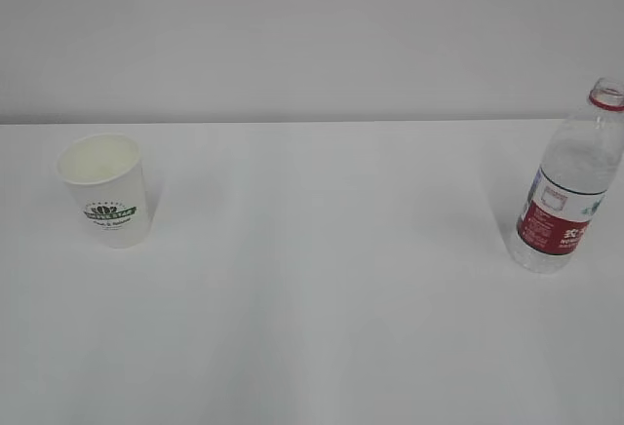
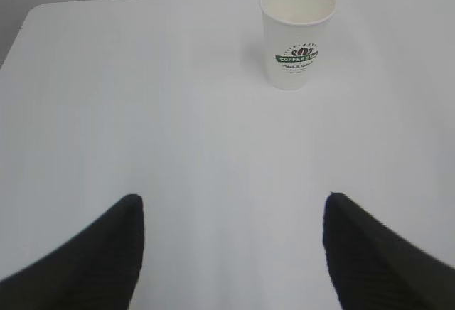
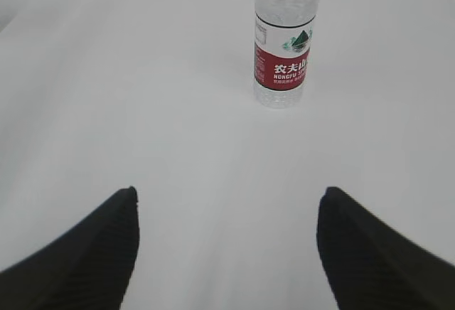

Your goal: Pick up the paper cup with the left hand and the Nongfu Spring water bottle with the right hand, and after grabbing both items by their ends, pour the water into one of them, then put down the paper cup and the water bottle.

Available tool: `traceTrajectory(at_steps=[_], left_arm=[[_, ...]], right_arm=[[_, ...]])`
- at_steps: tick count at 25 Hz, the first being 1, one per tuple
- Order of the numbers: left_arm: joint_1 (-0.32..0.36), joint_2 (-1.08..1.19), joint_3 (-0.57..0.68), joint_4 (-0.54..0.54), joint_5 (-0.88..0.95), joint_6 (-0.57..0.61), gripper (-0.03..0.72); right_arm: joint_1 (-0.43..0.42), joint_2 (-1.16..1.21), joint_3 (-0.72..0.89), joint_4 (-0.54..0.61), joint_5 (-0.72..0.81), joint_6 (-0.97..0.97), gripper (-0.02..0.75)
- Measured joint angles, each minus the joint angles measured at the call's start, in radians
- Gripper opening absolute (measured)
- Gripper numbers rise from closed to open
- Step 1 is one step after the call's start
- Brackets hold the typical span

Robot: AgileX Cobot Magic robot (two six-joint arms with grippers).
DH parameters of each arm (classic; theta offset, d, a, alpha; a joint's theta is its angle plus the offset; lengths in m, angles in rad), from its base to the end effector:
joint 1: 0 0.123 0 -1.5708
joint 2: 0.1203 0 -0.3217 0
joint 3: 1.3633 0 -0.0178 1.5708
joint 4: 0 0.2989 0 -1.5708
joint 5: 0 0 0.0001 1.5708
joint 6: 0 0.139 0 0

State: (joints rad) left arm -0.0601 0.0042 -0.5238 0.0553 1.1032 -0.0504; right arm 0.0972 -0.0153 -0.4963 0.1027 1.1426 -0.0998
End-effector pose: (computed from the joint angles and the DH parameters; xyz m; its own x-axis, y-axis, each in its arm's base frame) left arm 0.0386 0.0045 0.2819 -0.4751 0.0031 -0.8799 0.0046 1.0000 0.0011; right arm 0.0340 0.0163 0.2684 -0.5024 -0.1060 -0.8581 -0.2051 0.9787 -0.0008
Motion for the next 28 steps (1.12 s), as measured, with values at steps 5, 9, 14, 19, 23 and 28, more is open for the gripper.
traceTrajectory(at_steps=[5, 9, 14, 19, 23, 28], left_arm=[[0.000, 0.000, 0.000, 0.000, 0.000, 0.000, 0.569], [0.000, 0.000, 0.000, 0.000, 0.000, 0.000, 0.569], [0.000, 0.000, 0.000, 0.000, 0.000, 0.000, 0.569], [0.000, 0.000, 0.000, 0.000, 0.000, 0.000, 0.568], [0.000, 0.000, 0.000, 0.000, 0.000, 0.000, 0.568], [0.000, 0.000, 0.000, 0.000, 0.000, 0.000, 0.567]], right_arm=[[0.000, 0.000, 0.000, 0.000, 0.000, 0.000, 0.587], [0.000, 0.000, 0.000, 0.000, 0.000, 0.000, 0.587], [0.000, 0.000, 0.000, 0.000, 0.000, 0.000, 0.587], [0.000, 0.000, 0.000, 0.000, 0.000, 0.000, 0.587], [0.000, 0.000, 0.000, 0.000, 0.000, 0.000, 0.587], [0.000, 0.000, 0.000, 0.000, 0.000, 0.000, 0.587]])
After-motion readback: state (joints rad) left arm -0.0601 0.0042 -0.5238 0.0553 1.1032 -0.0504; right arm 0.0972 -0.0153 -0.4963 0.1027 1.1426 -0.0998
